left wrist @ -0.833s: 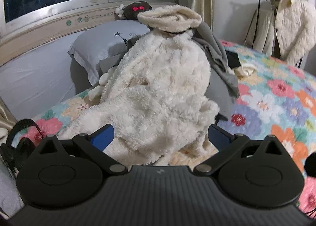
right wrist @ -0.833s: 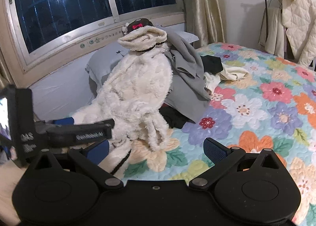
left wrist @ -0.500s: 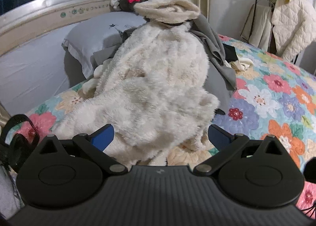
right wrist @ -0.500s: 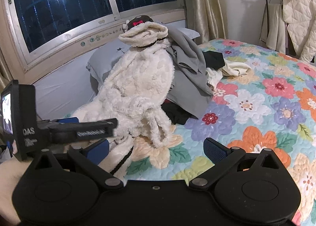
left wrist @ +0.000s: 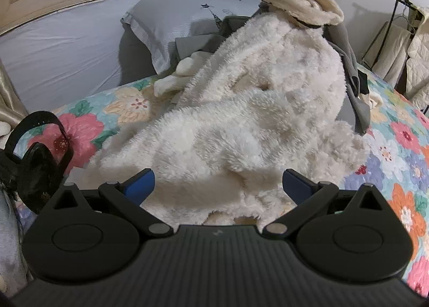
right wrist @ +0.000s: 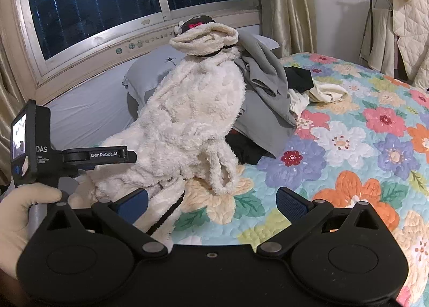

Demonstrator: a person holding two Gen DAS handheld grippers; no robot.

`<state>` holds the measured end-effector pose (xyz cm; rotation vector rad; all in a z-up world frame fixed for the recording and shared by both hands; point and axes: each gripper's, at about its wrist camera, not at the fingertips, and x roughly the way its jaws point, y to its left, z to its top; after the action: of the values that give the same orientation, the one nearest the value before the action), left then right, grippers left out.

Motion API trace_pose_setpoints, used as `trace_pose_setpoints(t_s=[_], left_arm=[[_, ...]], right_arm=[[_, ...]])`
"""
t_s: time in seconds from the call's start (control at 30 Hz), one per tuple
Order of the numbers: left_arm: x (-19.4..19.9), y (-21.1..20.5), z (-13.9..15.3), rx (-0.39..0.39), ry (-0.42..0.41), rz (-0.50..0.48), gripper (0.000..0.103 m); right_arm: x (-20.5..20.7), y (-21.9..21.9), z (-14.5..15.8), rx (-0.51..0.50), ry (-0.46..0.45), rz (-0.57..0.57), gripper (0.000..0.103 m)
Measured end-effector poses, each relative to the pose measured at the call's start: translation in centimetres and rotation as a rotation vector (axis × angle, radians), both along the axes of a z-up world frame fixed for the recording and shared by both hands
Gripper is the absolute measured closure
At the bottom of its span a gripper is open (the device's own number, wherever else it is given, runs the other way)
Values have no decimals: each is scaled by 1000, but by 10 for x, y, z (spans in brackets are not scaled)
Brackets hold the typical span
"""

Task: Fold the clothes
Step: 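Reach both grippers toward the cream fleece robe hanging on the pile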

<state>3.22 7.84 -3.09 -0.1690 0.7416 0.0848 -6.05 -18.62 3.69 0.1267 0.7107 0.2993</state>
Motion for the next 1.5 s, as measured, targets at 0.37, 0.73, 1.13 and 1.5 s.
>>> trace_pose_setpoints(t_s=[0.37,0.73,1.13,1.5], left_arm=[[-4,-9,1,40,-2,-23,0],[5,9,-12,-146,44,67,0],[13,-12,-31,-72,74,77,0],[23,-6,-50,-119,132,111,0]], right_arm=[[2,-1,-1,41,24,-2,0],[63,-13,-35,243,11,86,0],[164,12,-101,368,95,132,0],[175,34,-117,440,106,164,68]])
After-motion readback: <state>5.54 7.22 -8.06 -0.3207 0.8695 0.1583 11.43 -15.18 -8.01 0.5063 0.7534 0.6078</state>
